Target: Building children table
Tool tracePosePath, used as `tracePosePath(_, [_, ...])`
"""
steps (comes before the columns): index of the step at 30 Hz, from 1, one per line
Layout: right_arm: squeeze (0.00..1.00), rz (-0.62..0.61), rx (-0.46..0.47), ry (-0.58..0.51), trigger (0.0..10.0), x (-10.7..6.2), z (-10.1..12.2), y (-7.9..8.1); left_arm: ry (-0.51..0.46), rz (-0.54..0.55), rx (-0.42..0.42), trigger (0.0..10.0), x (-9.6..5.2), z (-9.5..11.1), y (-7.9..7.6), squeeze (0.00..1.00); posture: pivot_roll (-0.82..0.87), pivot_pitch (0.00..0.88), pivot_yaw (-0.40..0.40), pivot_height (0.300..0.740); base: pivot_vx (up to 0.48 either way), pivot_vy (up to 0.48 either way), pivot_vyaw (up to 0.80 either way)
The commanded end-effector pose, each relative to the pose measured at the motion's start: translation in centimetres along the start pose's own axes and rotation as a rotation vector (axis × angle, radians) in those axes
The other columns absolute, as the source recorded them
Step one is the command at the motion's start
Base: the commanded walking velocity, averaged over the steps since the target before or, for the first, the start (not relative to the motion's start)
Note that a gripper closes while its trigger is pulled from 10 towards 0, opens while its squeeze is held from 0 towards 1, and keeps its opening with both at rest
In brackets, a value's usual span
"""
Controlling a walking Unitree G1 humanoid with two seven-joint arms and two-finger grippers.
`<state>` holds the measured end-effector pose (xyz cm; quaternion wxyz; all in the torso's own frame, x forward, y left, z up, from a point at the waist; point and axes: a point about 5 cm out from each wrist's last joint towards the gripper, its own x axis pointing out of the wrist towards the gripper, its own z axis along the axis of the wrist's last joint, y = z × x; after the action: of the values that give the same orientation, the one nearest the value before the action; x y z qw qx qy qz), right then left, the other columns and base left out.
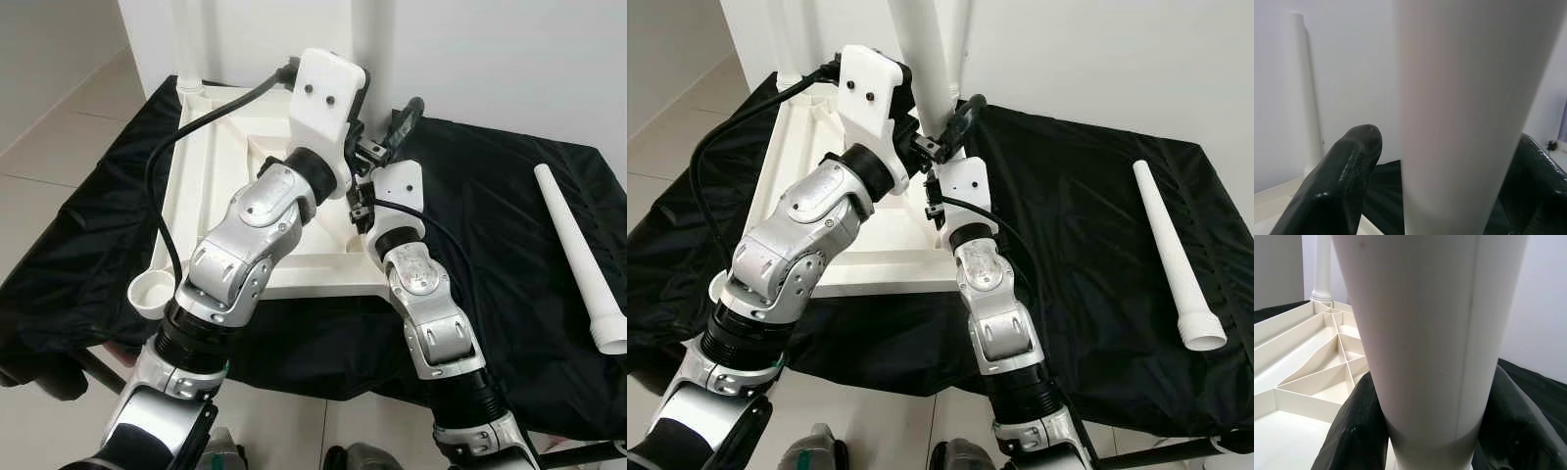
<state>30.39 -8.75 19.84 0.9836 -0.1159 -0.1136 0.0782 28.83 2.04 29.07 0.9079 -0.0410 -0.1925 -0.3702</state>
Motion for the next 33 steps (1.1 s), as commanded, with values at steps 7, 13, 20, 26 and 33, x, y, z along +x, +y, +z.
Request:
tracePosePath(7, [0.00,-0.114,0.063,0.034,10.0,0.5,-0.5,-2.3,-0.069,0.009,-0.160,10.0,-0.5,1.2,0.7,0.00,0.04,0.003,-0.066,0.740,0.000,0.000,0.00])
tracePosePath(13, [0.00,-0.191,0.070,0.033,10.0,1.0,-0.6,-3.9,-0.068,-0.030,-0.202,10.0,-1.3,1.2,0.7,0.00,0.05,0.000,-0.067,0.740,0.000,0.000,0.00])
tracePosePath(20, [0.00,-0.267,0.078,0.021,10.0,1.1,-0.6,-6.3,0.016,-0.035,-0.127,10.0,-2.8,-0.4,1.4,0.00,0.05,0.000,-0.072,0.740,0.000,0.000,0.00])
tracePosePath(26, [0.00,-0.287,0.083,0.007,10.0,0.6,-0.7,-8.1,0.200,-0.051,0.013,10.0,-4.5,-4.3,1.5,0.00,0.05,0.000,-0.076,0.740,0.000,0.000,0.00])
tracePosePath(33, [0.00,-0.283,0.076,0.004,10.0,0.4,-0.9,-8.6,0.366,-0.142,0.132,10.0,-5.8,-8.4,-0.3,0.00,0.05,0.002,-0.073,0.740,0.000,0.000,0.00])
